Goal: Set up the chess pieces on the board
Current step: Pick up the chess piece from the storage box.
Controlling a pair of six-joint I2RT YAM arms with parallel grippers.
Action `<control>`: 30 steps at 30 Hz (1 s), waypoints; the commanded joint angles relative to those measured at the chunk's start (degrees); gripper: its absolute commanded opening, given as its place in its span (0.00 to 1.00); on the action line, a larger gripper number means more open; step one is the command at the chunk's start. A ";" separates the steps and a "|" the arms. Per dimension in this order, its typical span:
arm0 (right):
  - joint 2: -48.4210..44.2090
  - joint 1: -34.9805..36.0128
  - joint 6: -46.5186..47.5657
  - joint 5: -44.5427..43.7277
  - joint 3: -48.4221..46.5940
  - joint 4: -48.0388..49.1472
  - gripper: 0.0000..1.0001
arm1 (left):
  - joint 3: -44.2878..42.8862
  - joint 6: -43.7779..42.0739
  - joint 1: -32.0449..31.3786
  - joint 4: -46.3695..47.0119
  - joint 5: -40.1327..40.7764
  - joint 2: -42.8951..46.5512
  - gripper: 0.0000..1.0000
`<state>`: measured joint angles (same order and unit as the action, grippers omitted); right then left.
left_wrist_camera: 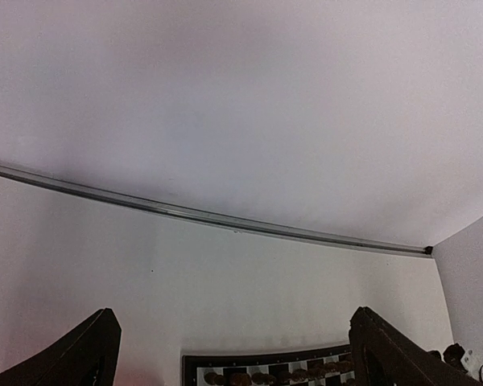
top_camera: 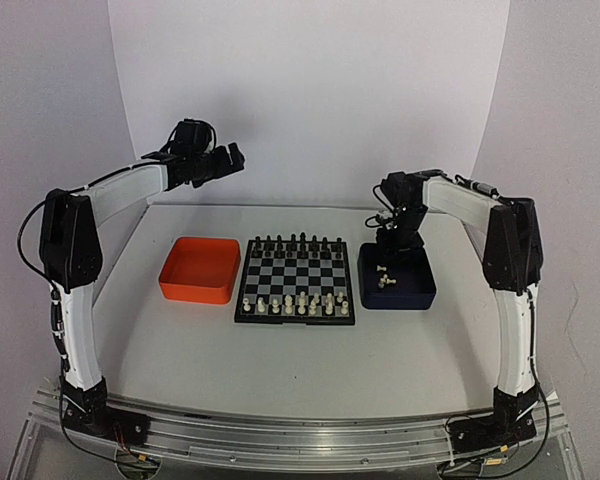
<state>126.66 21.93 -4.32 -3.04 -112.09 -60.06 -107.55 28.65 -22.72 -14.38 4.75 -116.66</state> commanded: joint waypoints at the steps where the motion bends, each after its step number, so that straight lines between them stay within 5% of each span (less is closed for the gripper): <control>1: 1.52 0.13 0.52 3.15 -1.25 -1.98 0.43 | -2.26 0.71 0.44 -0.60 1.39 -0.05 1.00; 30: 9.29 0.55 1.69 7.08 -5.38 -4.39 0.22 | -0.73 1.15 0.48 -0.58 -0.72 0.72 1.00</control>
<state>134.06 21.94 -3.60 3.27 -115.23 -63.09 -107.57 29.12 -22.55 -15.18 4.46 -116.66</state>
